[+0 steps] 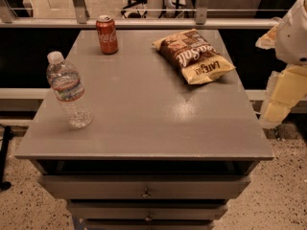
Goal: Move brown chip bag near water bottle
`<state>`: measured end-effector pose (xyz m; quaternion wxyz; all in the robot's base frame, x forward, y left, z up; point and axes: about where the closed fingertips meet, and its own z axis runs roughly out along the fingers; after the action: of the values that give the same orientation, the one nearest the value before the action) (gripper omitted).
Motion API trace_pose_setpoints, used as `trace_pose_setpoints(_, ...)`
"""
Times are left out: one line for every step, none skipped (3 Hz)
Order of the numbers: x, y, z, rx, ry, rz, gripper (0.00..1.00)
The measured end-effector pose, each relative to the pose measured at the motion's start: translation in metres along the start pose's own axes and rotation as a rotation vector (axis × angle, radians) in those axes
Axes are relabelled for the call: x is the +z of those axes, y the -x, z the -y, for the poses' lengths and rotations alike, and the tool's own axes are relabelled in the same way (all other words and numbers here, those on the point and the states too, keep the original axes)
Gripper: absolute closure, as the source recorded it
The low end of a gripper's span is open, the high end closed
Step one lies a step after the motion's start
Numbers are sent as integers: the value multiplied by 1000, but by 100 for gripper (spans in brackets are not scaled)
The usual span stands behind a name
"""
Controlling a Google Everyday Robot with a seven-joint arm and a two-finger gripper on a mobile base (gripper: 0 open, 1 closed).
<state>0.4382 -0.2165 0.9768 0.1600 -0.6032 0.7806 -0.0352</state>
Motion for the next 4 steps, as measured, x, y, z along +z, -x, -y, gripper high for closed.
trace_pose_setpoints(0,0,0,0,0,0,0)
trace_pose_setpoints(14,4,17,13,-14,55,0)
trace_pose_setpoints(58,15,73,69,-44,177,0)
trace_pose_setpoints(99,25,118,114,-60,250,0)
